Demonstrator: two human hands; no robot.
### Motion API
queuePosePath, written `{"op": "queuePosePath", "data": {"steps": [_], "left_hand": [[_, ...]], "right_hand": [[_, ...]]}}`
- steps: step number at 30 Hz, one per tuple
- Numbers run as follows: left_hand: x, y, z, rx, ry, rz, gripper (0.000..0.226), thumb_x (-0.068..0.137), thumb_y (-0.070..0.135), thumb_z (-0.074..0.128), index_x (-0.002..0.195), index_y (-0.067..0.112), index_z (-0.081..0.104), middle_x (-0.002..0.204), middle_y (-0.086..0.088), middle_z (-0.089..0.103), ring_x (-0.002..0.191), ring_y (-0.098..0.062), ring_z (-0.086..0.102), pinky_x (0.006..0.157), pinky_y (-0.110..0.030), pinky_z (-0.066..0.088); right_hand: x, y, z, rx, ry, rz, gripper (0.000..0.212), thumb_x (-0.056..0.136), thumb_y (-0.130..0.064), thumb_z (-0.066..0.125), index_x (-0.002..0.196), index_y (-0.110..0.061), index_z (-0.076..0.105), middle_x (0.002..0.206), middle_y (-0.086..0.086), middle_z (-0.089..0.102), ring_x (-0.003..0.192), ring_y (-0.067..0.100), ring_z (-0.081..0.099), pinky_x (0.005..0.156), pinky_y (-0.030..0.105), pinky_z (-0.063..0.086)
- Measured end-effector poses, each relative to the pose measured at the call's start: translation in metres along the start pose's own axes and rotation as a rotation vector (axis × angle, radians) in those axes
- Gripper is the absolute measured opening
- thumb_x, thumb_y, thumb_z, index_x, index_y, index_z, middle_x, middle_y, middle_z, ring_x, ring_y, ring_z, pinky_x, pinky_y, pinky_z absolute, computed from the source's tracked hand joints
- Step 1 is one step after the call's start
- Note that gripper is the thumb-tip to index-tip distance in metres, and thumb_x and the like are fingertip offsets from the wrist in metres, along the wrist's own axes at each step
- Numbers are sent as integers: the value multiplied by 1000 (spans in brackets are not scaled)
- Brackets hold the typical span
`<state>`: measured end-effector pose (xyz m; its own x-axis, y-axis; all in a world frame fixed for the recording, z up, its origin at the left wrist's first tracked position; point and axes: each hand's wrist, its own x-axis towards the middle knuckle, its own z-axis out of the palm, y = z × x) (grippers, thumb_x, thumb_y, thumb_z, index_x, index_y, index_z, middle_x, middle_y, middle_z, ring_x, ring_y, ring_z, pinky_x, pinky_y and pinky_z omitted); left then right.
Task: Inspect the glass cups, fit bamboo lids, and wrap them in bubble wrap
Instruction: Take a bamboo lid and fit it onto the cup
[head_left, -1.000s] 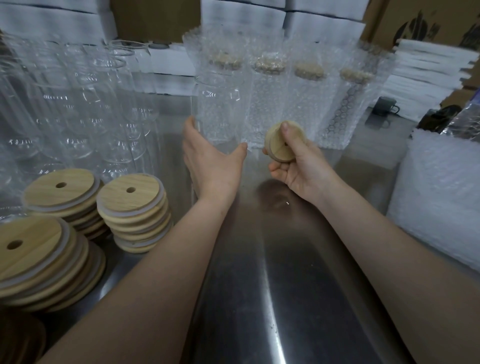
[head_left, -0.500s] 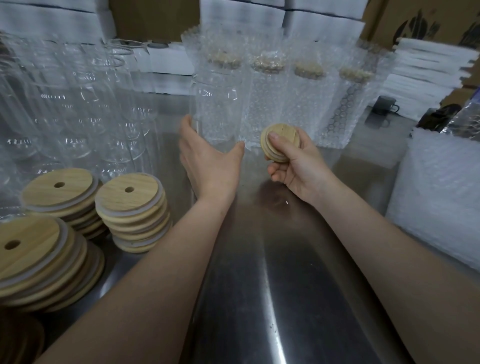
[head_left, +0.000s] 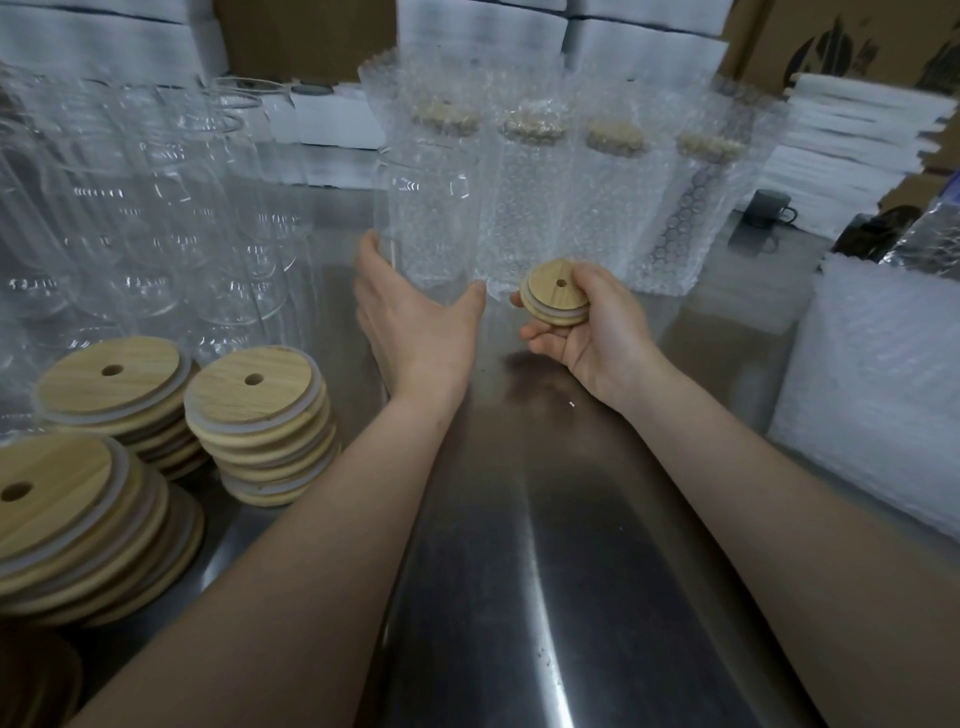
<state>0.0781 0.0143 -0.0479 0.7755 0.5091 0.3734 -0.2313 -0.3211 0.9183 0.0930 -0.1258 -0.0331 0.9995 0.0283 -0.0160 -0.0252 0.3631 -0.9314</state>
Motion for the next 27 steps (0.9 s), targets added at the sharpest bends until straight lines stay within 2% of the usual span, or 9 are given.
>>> {"op": "queuePosePath", "data": {"steps": [6, 10, 15, 19, 21, 23, 27], "left_hand": [[0, 0, 0, 3, -3, 0, 94, 74, 27, 83, 147, 11, 26, 147, -9, 36, 136, -25, 35, 115, -39, 28], [1, 1, -1, 11, -4, 5, 94, 74, 26, 82, 147, 9, 26, 148, -10, 36, 137, -26, 35, 115, -39, 28], [1, 0, 0, 3, -12, -10, 94, 74, 27, 82, 147, 11, 26, 147, -10, 37, 135, -27, 36, 114, -39, 29], [1, 0, 0, 0, -12, -17, 94, 74, 27, 82, 147, 12, 26, 146, -10, 37, 134, -27, 36, 114, -37, 29], [1, -1, 1, -1, -12, -20, 95, 73, 28, 83, 148, 12, 26, 146, -10, 37, 135, -27, 36, 114, -36, 29], [1, -1, 1, 2, -9, -17, 96, 73, 28, 83, 148, 12, 25, 147, -10, 37, 135, -27, 36, 114, -37, 28], [0, 0, 1, -19, 5, -12, 103, 71, 26, 84, 151, 15, 19, 151, -10, 34, 138, -27, 35, 116, -38, 28]], "right_hand": [[2, -1, -4, 148, -14, 49, 36, 105, -8, 32, 140, -14, 33, 102, 26, 65, 63, 34, 71, 55, 34, 59], [2, 0, -4, 36, 13, 0, 46, 99, 6, 42, 141, -9, 33, 109, 25, 64, 63, 30, 71, 51, 29, 56], [1, 2, -2, -27, 48, -34, 49, 92, 9, 55, 128, -21, 38, 102, 16, 69, 51, 23, 64, 44, 24, 49], [-1, 2, 1, -72, 57, -61, 48, 88, 6, 63, 122, -19, 42, 102, 19, 70, 43, 20, 57, 39, 21, 40], [-3, 2, 2, -90, 60, -76, 41, 87, 2, 67, 113, -22, 45, 101, 20, 70, 40, 19, 54, 37, 21, 36], [-4, 2, 3, -97, 57, -89, 33, 88, -5, 69, 106, -23, 47, 90, 16, 73, 36, 19, 50, 35, 19, 31], [-6, 1, 4, -134, 35, -105, 17, 93, -19, 65, 101, -23, 51, 85, 16, 74, 33, 20, 48, 37, 17, 27]]}}
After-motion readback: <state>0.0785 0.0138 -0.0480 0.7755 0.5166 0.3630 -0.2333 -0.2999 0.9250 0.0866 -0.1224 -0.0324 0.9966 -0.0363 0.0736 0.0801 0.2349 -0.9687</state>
